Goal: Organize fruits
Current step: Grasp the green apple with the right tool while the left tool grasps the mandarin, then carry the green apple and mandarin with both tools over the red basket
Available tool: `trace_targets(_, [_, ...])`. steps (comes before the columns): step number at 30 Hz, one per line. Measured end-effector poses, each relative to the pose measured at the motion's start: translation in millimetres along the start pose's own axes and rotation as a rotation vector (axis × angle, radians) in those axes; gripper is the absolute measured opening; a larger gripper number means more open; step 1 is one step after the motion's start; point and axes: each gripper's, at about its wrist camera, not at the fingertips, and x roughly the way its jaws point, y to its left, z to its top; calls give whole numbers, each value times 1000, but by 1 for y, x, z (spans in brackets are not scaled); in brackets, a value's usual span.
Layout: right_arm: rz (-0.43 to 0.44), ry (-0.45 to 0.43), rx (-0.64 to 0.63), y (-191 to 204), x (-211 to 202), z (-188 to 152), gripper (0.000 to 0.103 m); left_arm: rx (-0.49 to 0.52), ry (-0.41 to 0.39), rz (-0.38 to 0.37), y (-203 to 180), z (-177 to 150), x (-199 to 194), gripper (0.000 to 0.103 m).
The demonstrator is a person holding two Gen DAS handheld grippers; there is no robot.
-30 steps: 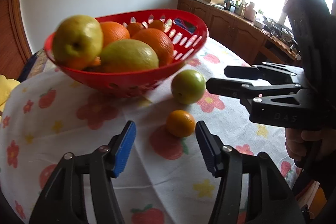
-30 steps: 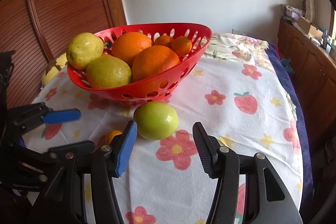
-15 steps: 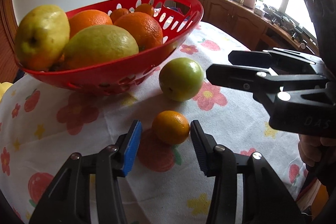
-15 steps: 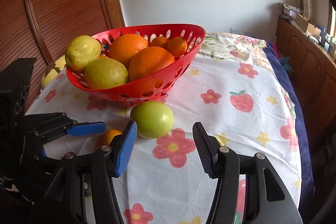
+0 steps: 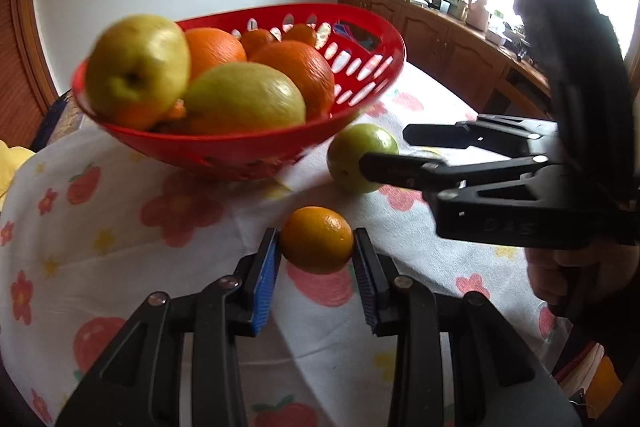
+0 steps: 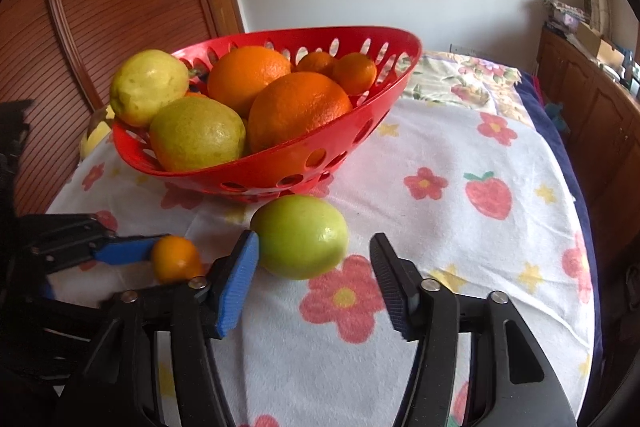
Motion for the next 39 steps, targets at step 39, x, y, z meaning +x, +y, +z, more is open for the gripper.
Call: trace_targets(39, [83, 1, 32, 6, -20, -18, 54, -5, -169, 12, 11, 27, -64, 35])
